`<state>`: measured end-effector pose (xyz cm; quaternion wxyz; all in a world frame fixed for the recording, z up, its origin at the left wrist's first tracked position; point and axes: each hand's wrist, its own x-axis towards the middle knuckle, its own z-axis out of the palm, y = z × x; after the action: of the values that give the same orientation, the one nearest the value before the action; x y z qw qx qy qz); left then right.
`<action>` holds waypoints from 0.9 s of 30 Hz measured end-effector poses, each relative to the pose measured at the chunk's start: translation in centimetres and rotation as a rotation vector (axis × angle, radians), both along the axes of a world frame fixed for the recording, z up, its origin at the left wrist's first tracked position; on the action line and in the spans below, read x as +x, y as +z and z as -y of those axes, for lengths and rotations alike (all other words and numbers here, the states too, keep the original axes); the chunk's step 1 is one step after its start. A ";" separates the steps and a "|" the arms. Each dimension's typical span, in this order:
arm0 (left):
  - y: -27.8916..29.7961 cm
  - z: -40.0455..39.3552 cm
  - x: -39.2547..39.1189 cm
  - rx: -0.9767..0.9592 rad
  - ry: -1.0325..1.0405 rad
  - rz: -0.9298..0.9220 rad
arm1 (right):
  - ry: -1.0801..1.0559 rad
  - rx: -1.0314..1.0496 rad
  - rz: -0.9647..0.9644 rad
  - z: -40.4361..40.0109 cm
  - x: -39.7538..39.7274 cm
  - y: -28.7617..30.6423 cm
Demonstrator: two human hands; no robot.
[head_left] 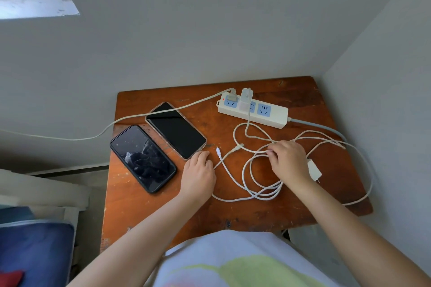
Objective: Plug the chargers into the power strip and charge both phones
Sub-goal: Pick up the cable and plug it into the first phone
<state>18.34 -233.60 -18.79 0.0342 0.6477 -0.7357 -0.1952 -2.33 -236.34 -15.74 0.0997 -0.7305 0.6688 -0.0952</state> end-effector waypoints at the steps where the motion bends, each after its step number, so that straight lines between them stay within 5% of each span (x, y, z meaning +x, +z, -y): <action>1: 0.0 0.0 0.1 0.000 0.000 -0.005 | -0.020 0.008 -0.018 0.2 0.3 0.1; 6: 0.9 -1.4 1.9 -0.095 0.145 -0.151 | 0.085 -0.192 0.166 -1.9 3.4 0.7; 12: 1.4 -3.3 3.5 -0.128 0.215 -0.167 | -0.253 0.563 0.729 -1.1 9.1 0.2; 21: 1.7 -3.6 6.1 -0.263 0.051 -0.190 | -0.453 0.518 0.955 1.6 12.6 -0.1; 23: 1.7 -3.1 8.8 -0.164 0.001 -0.077 | -0.459 0.609 0.889 1.8 12.9 0.4; 27: 1.5 -1.2 14.6 0.124 -0.323 0.180 | -0.044 0.567 0.326 0.2 14.3 1.0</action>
<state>32.95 -232.40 -17.29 -0.1032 0.5369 -0.8168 -0.1844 11.94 -236.58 -14.75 0.4028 -0.6343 0.6595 -0.0230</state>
